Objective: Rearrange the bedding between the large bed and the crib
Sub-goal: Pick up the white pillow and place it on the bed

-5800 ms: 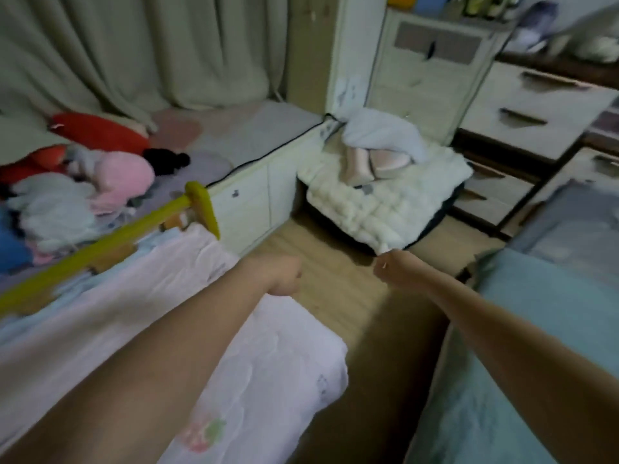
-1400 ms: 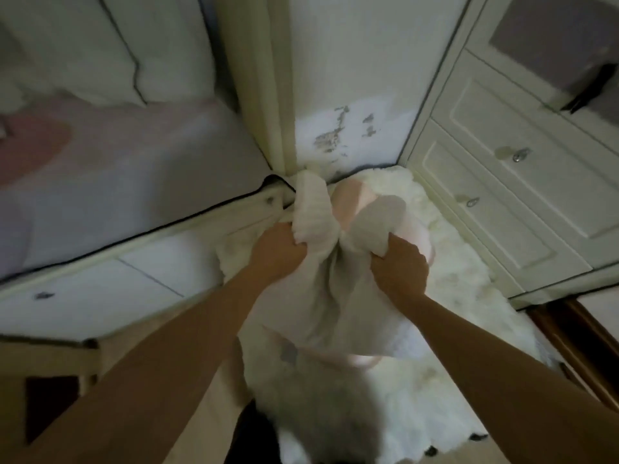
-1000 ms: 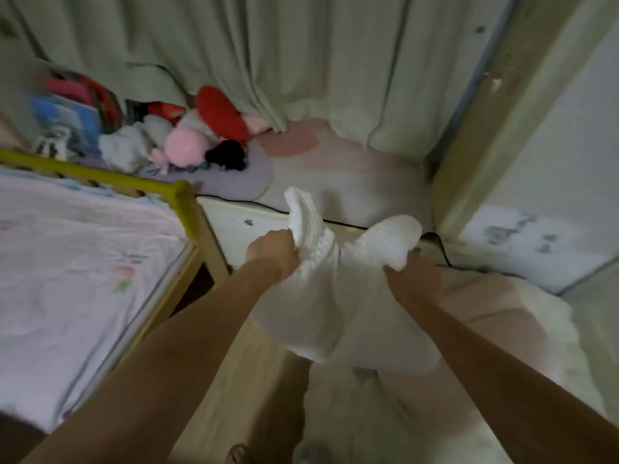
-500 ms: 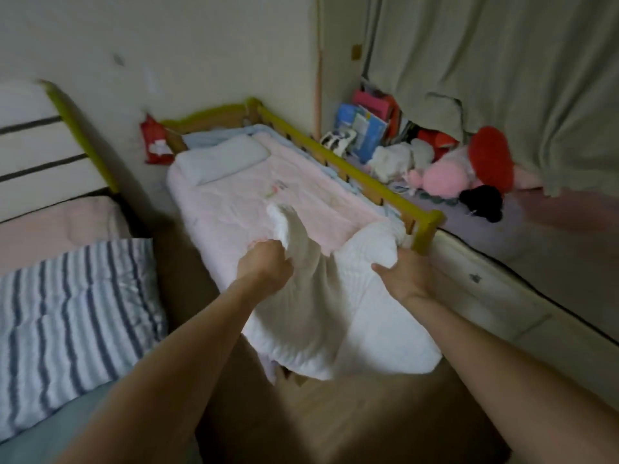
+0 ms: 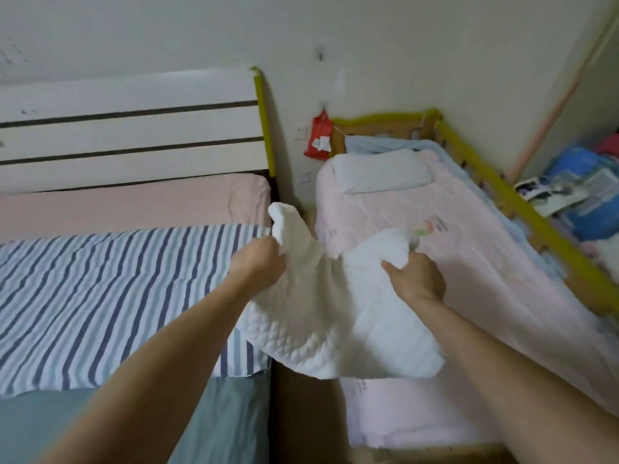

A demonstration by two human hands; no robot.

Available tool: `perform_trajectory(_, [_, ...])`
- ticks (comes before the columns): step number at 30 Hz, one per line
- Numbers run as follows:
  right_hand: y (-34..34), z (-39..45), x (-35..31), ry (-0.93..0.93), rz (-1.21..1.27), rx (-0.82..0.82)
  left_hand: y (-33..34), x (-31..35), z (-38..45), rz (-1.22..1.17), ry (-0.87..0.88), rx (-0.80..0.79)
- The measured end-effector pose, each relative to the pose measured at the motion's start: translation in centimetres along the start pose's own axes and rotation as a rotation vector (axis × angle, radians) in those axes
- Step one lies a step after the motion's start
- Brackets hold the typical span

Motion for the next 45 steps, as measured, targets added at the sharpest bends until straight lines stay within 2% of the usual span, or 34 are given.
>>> perform_trajectory(7, [9.0, 9.4, -13.0, -0.164, 0.005, -0.141, -1.7, -7.4, 9.8, 0.01, -0.157, 0.054])
perform_trajectory(15, [23.7, 18.1, -29.4, -0.331, 0.058, -0.279, -3.0, -22.7, 21.7, -0.021, -0.398, 0.117])
perform_trajectory(24, [40.9, 24.9, -47.5, -0.416, 0.074, -0.437, -4.0, -37.5, 35.1, -0.018, -0.616, 0.096])
perform_trajectory(25, [41.1, 25.1, -47.6, -0.41, 0.109, -0.442, -4.0, -37.4, 35.7, -0.018, -0.602, 0.101])
perform_trajectory(29, [50.2, 29.0, -52.8, -0.339, 0.165, -0.57, -3.0, -43.3, 42.1, -0.026, -0.681, 0.103])
perform_trajectory(34, [65.9, 37.7, -59.7, -0.267, 0.14, -0.748, 1.2, -51.1, 55.5, 0.04, -0.801, 0.101])
perform_trajectory(37, [75.2, 42.2, -62.6, -0.166, 0.217, -0.839, 5.0, -56.6, 63.5, 0.032, -0.887, 0.079])
perform_trajectory(41, [85.0, 45.6, -65.1, -0.04, 0.346, -0.907, 9.4, -61.9, 72.1, 0.085, -0.901, 0.073])
perform_trajectory(45, [93.9, 45.6, -66.4, 0.018, 0.39, -1.036, 11.8, -65.1, 78.0, 0.166, -0.816, 0.103])
Point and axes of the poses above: each hand's wrist, its own z-axis towards the middle knuckle, its own y-axis out of the palm, x = y × z, the point moved 8 cm from there along z, towards the middle knuckle, and after that the axes turned 8 degrees about z, right-handed, at the moved point
